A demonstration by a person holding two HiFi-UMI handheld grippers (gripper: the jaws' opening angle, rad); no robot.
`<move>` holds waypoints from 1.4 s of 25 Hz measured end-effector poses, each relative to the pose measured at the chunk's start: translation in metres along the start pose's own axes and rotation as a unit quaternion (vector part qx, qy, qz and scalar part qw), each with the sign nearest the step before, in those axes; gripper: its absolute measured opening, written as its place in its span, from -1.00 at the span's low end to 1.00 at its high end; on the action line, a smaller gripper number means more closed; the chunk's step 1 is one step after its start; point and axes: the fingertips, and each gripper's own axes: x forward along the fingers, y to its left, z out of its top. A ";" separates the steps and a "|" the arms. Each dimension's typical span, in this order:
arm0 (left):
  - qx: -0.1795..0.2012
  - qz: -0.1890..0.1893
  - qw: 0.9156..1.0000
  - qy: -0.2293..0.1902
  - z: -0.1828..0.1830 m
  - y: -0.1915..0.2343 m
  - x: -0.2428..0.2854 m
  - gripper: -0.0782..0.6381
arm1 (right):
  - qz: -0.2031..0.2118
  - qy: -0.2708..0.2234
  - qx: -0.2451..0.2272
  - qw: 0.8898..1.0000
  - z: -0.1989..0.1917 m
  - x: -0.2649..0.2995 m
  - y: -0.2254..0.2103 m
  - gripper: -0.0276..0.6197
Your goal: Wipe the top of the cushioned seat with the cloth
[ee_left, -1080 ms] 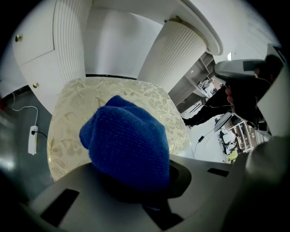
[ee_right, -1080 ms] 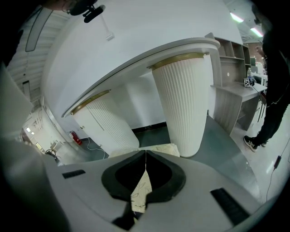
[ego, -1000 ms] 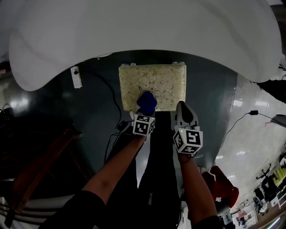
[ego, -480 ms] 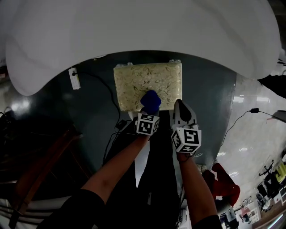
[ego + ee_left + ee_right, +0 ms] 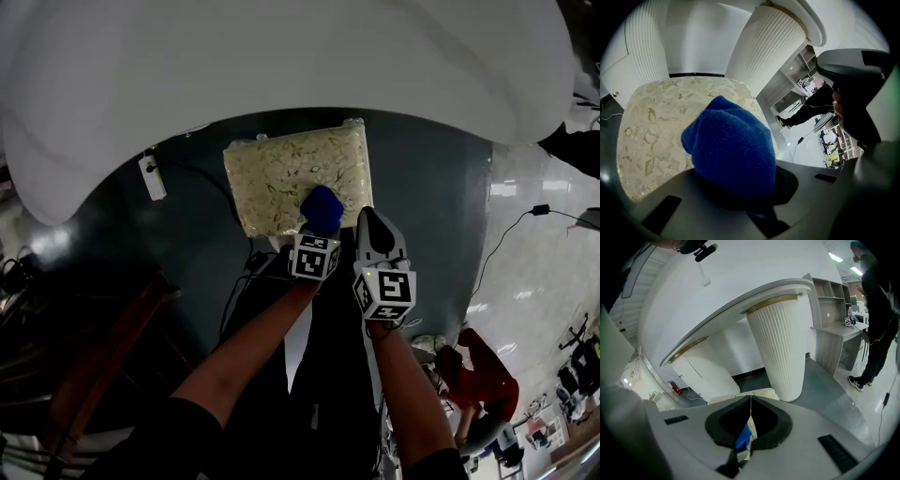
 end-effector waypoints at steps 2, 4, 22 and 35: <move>-0.003 -0.006 1.000 0.002 0.002 -0.004 0.003 -0.67 | -0.005 -0.002 0.006 1.000 -0.001 0.000 -0.006 -0.80; -0.004 -0.004 1.000 -0.001 0.003 -0.005 0.005 -0.67 | -0.009 -0.004 0.009 1.000 -0.002 0.001 -0.014 -0.80; -0.023 0.012 1.000 -0.004 0.010 -0.028 0.016 -0.67 | -0.026 -0.011 0.029 0.999 0.001 0.000 -0.057 -0.80; -0.002 -0.058 0.998 0.021 0.022 -0.071 0.049 -0.67 | -0.034 -0.004 0.037 0.999 0.001 0.005 -0.076 -0.80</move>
